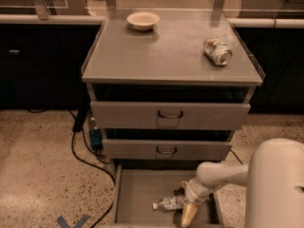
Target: Pick blue plastic bottle from bottom drawer and place on counter
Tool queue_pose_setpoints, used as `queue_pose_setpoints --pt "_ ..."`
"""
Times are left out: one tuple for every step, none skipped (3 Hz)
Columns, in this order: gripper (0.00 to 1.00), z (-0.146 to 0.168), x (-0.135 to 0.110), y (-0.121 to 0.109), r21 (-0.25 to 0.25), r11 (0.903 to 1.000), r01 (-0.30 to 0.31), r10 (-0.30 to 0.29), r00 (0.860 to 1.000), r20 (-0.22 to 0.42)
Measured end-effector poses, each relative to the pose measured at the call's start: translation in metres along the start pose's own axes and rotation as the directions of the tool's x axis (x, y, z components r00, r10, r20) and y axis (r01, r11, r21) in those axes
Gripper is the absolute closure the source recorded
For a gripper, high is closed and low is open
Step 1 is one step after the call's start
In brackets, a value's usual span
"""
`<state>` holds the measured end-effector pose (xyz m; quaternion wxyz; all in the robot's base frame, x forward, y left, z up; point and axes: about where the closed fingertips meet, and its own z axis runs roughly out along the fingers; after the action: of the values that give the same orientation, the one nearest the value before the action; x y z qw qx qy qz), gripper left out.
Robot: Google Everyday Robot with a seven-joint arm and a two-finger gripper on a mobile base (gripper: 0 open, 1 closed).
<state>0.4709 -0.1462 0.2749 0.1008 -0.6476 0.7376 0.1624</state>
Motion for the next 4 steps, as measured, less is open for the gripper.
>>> queue_pose_setpoints --pt "0.00 0.011 0.005 -0.004 -0.006 1.0000 -0.004 0.004 1.000 -0.005" --pt "0.00 0.031 0.008 -0.012 -0.023 0.9997 0.002 -0.002 1.000 -0.011" --pt "0.00 0.058 0.014 -0.027 -0.035 0.9994 0.007 -0.007 1.000 -0.015" --pt "0.00 0.081 0.022 -0.036 -0.049 0.9988 0.002 -0.002 1.000 -0.010"
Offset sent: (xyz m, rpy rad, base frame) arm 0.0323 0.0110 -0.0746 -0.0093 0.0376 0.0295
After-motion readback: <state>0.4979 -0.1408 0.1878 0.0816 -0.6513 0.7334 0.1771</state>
